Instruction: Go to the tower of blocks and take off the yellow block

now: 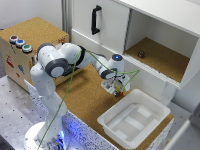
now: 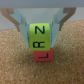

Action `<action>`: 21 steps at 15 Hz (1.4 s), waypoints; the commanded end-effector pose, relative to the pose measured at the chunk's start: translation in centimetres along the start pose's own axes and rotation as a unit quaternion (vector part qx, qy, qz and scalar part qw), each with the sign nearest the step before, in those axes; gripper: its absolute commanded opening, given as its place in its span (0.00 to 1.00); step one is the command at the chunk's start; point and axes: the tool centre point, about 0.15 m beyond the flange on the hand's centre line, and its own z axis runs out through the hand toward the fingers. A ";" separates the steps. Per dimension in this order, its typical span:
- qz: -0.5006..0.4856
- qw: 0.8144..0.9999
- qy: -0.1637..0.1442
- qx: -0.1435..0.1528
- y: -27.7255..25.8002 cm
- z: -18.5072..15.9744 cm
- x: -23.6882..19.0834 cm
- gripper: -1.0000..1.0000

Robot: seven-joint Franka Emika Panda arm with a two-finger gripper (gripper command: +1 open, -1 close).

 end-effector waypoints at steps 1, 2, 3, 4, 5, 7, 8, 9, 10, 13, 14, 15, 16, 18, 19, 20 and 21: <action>-0.006 1.000 0.012 -0.011 -0.3 -2.2 1.2 0.00; -0.008 1.000 0.016 -0.008 -0.6 -2.8 1.1 0.00; -0.012 1.000 0.024 0.001 -1.1 -4.0 0.8 0.00; -0.017 0.999 0.027 0.006 -1.9 -4.6 0.7 0.00; -0.024 0.999 0.027 0.014 -2.7 -5.7 0.8 0.00; -0.040 0.998 0.028 0.027 -4.9 -6.5 0.8 0.00; -0.051 0.998 0.029 0.031 -6.2 -7.1 1.0 0.00; -0.059 0.997 0.030 0.035 -7.1 -7.5 1.1 0.00; -0.080 0.995 0.036 0.043 -9.4 -8.8 1.3 0.00; -0.130 0.988 0.045 0.070 -14.6 -11.9 1.4 0.00; -0.149 0.984 0.045 0.083 -16.5 -13.4 1.2 0.00; -0.173 0.979 0.038 0.102 -18.4 -14.7 1.0 0.00; -0.200 0.972 0.036 0.115 -20.6 -16.2 0.4 0.00; -0.239 0.959 0.031 0.147 -24.1 -19.1 -0.4 0.00; -0.256 0.954 0.032 0.155 -25.6 -20.1 -1.0 0.00; -0.274 0.946 0.027 0.170 -27.4 -21.4 -1.5 0.00; -0.293 0.939 0.025 0.178 -29.1 -22.3 -2.1 0.00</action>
